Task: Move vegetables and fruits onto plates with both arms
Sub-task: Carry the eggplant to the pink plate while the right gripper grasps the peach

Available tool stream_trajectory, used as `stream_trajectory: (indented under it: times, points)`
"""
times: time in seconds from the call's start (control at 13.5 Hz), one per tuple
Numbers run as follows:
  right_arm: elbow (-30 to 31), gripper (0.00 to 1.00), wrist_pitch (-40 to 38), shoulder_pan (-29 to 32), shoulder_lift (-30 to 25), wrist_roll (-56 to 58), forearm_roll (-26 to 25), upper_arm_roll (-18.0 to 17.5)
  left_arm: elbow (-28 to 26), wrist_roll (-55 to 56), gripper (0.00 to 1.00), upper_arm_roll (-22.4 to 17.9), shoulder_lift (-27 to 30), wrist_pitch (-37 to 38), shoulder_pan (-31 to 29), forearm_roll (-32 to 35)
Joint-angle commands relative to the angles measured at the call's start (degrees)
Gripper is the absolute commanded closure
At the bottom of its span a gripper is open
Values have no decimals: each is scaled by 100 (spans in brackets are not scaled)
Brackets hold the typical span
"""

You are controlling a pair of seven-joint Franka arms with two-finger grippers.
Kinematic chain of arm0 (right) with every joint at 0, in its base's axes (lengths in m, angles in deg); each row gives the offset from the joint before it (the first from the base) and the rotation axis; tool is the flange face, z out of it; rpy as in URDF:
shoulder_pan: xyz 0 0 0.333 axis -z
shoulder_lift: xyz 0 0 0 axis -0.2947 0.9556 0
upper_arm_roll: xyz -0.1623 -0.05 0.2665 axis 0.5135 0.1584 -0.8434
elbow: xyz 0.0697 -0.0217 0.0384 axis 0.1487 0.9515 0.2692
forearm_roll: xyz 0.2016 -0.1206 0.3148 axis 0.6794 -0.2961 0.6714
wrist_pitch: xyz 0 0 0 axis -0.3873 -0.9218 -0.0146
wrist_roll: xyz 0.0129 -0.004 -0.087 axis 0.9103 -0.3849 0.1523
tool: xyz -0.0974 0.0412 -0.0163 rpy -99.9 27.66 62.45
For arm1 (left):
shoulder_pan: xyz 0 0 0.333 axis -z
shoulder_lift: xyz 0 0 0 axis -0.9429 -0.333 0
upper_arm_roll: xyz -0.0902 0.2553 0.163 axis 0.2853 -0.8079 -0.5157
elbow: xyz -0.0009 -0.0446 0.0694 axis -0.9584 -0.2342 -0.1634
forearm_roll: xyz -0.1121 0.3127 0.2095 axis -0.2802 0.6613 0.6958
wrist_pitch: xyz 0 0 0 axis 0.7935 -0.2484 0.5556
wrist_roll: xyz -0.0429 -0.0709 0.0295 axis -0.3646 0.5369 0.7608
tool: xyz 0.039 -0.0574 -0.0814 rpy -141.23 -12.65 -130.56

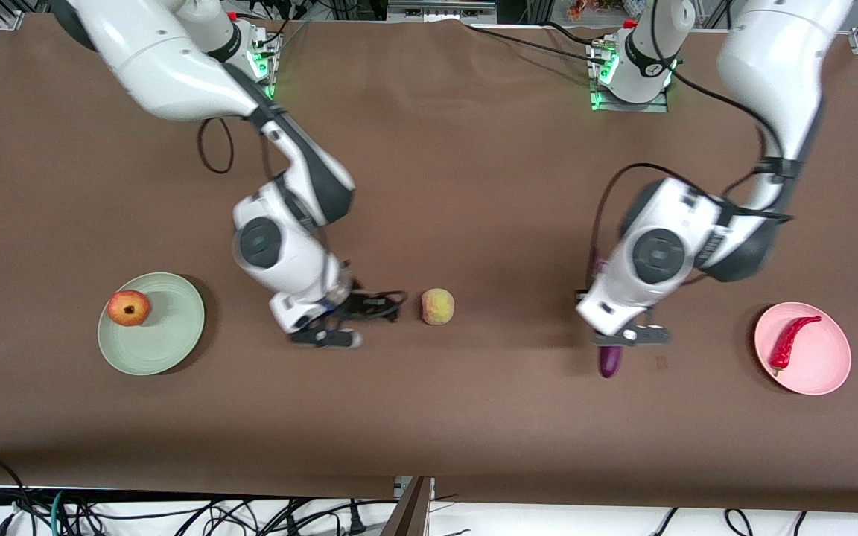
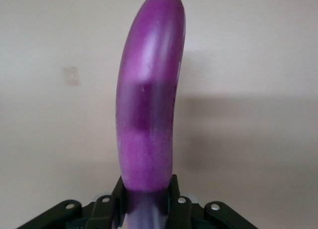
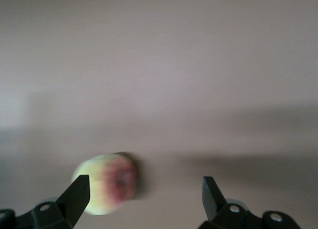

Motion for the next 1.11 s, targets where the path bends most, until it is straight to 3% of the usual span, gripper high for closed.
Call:
stream_trajectory:
  times: [0.0, 0.3, 0.52, 0.81, 0.89, 0.96, 1.03]
  points:
    - [-42, 0, 469, -359, 100, -173, -41, 204, -113, -1468, 94, 60, 149, 32, -716, 122]
    - [-42, 0, 1040, -1334, 248, -182, -41, 976, -113, -3430, 94, -97, 131, -47, -1587, 192]
    - [-51, 0, 1594, -1950, 591, -191, -32, 1531, 150, -4354, 94, -283, 44, -82, -1816, 1288]
    - [-51, 1, 1921, -2198, 812, -191, -24, 1770, 520, -5681, 94, -388, -439, -993, -2334, 1783]
    - [-51, 23, 1947, -2198, 812, -182, -41, 1778, 520, -5936, 94, -562, -483, -1318, -2388, 1800]
    - [-51, 70, 1974, -2198, 812, -174, -24, 1787, 520, -6235, 94, -808, -527, -1652, -2388, 1792]
    - [-51, 85, 1974, -2198, 812, -165, -24, 1796, 529, -6438, 92, -1002, -632, -1942, -2388, 1774]
